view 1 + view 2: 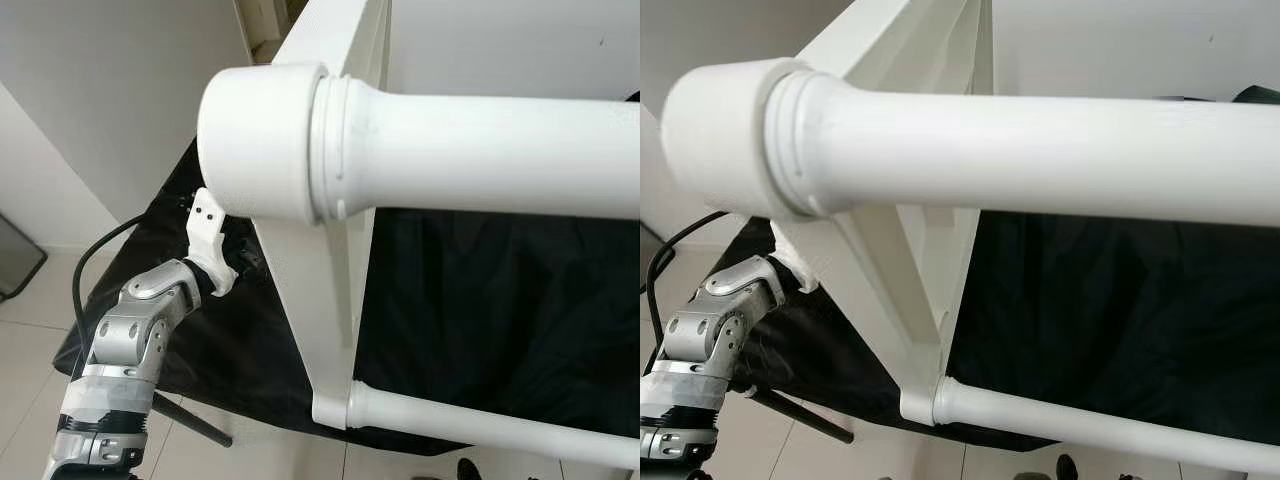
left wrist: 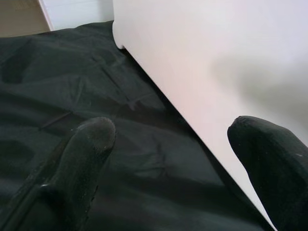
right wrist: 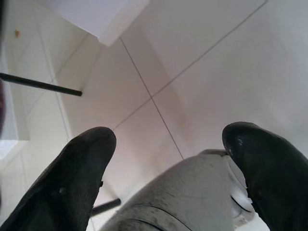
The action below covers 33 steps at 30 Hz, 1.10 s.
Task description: Building children table
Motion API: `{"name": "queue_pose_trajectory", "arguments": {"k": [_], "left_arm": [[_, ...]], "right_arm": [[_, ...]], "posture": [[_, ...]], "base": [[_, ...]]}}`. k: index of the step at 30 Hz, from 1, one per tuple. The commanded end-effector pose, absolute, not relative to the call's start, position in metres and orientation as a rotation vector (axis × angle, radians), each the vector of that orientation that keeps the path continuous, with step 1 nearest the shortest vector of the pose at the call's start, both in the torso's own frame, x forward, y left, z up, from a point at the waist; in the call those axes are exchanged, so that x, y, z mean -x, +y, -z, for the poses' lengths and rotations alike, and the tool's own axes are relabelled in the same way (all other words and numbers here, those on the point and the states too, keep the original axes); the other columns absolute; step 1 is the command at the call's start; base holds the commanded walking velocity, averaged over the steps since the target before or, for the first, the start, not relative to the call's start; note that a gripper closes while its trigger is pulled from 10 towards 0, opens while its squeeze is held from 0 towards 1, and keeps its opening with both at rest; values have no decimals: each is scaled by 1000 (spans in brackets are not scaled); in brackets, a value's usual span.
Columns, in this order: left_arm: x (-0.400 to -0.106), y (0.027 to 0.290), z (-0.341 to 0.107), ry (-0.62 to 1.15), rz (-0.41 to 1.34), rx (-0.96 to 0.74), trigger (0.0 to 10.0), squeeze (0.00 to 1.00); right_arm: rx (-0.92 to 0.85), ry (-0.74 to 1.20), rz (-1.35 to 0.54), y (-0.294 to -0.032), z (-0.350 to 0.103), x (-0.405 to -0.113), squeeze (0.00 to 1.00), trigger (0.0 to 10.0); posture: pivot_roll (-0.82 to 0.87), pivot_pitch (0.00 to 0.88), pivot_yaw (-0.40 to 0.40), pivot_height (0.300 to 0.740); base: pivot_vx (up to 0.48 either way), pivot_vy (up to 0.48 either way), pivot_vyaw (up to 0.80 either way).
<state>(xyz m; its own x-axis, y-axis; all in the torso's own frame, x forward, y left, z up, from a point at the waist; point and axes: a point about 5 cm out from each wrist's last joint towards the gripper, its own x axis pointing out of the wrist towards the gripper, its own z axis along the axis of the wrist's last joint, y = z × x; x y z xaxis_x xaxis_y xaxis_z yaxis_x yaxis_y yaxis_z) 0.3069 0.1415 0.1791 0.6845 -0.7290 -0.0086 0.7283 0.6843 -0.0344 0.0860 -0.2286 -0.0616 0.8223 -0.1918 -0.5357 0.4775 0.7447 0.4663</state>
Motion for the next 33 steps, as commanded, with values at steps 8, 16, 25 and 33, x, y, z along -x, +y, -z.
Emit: {"name": "queue_pose_trajectory", "arguments": {"k": [8,16,25,33], "left_arm": [[-310,154,-174,36,749,39,10000,0],[-312,156,-172,33,726,45,10000,0],[-308,169,-169,15,659,52,10000,0],[-304,177,-166,-7,599,77,10000,0]], "right_arm": [[-805,-78,329,-237,22,-92,0,10000],[-566,194,367,-237,40,-123,0,10000],[-386,466,310,-229,61,-149,0,10000],[-227,581,204,-218,65,-171,0,10000]], "posture": [[-143,20,196,740],[-139,13,178,740],[-119,10,152,740],[-92,4,119,740]], "base": [[0,0,0],[0,0,0],[0,0,0],[0,0,0]]}}
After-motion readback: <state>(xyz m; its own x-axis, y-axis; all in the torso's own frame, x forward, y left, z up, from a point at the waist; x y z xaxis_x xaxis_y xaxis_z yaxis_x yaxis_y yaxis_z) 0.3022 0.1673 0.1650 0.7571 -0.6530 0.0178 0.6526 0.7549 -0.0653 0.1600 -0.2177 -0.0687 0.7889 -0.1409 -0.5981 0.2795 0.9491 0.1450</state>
